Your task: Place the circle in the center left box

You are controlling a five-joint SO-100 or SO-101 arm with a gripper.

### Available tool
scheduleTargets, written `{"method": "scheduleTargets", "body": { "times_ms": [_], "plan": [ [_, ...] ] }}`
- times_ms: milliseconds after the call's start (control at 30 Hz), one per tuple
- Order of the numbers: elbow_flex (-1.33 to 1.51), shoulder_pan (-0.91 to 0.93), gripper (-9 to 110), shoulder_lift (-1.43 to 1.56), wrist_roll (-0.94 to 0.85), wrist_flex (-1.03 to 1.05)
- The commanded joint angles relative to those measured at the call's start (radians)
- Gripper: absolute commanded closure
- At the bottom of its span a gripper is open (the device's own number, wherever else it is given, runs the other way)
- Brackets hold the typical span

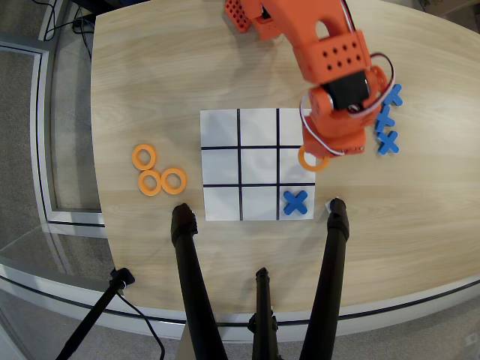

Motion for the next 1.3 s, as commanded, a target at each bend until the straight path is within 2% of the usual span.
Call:
{"method": "scheduleTargets", "body": {
  "times_ms": [0,500,700,1000,1267],
  "plan": [
    [-0.101,0.015,102,-0.126,-0.008,-0.049],
    [-0.112,0.103,102,-0.339,-0.048,-0.163],
    [-0.101,0.103,101,-0.334,-0.048,-0.156],
    [-0.112,0.109,88,-0.308,-0.046,-0.124],
    [-0.153,0.141,88,-0.161,-0.046,-0.018]
  ]
}}
